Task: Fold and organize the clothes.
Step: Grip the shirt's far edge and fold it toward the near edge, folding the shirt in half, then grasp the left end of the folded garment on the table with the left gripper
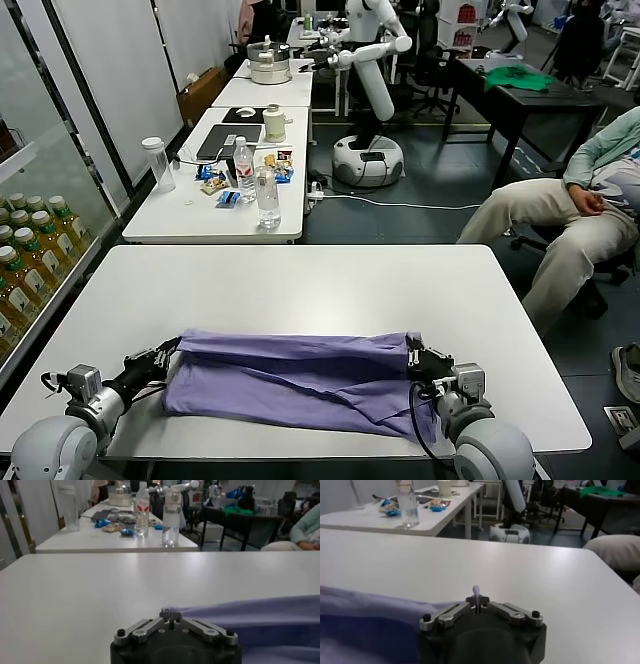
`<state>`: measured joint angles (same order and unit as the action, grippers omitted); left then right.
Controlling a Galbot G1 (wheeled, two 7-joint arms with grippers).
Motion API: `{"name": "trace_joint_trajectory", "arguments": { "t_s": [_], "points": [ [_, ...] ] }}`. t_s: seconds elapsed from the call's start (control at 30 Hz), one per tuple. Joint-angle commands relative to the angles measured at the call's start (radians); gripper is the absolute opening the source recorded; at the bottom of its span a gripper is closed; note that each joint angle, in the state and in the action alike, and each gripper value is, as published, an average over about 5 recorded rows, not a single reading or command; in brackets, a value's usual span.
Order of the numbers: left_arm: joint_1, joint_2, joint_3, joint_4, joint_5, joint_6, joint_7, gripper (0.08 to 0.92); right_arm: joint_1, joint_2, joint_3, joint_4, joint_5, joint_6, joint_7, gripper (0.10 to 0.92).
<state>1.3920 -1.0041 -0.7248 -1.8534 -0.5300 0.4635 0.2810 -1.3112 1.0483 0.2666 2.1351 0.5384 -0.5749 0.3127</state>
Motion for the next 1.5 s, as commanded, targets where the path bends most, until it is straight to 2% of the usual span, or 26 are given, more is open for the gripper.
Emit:
{"name": "trace_joint_trajectory", "arguments": {
  "t_s": [0.03, 0.33, 0.6, 0.8, 0.87, 1.1, 1.3, 1.4, 1.5],
  "points": [
    [0.030, -0.020, -0.007, -0.043, 0.094, 0.027, -0.005, 0.109, -0.094, -0.006, 0.017, 0.022, -0.083, -0.003, -0.028, 0.133],
    [0.010, -0.047, -0.001, -0.096, 0.026, -0.026, -0.200, 0.349, -0.171, 0.003, 0.078, 0.118, -0.129, -0.002, -0.028, 0.388],
    [0.080, -0.129, 0.082, -0.139, 0.029, 0.056, -0.336, 0.573, -0.221, 0.023, 0.065, 0.154, -0.192, -0.002, -0.028, 0.622],
    [0.078, -0.134, 0.089, -0.117, -0.020, 0.077, -0.370, 0.761, -0.222, 0.027, 0.055, 0.167, -0.196, -0.002, -0.024, 0.783],
    [0.064, -0.138, 0.093, -0.109, -0.038, 0.073, -0.373, 0.800, -0.221, 0.029, 0.051, 0.167, -0.198, -0.002, -0.023, 0.808],
    [0.014, -0.143, 0.114, -0.075, -0.053, 0.067, -0.399, 0.822, -0.222, 0.031, 0.050, 0.165, -0.204, -0.003, -0.022, 0.823],
    [0.027, -0.143, 0.132, -0.080, -0.046, 0.071, -0.429, 0.817, -0.214, 0.037, 0.047, 0.162, -0.206, -0.003, -0.020, 0.823],
    [0.036, -0.143, 0.136, -0.086, -0.045, 0.071, -0.429, 0.766, -0.208, 0.042, 0.044, 0.156, -0.206, -0.003, -0.019, 0.823],
    [0.040, -0.147, 0.144, -0.097, -0.042, 0.070, -0.430, 0.680, -0.203, 0.045, 0.040, 0.151, -0.206, -0.003, -0.015, 0.823]
  ]
}}
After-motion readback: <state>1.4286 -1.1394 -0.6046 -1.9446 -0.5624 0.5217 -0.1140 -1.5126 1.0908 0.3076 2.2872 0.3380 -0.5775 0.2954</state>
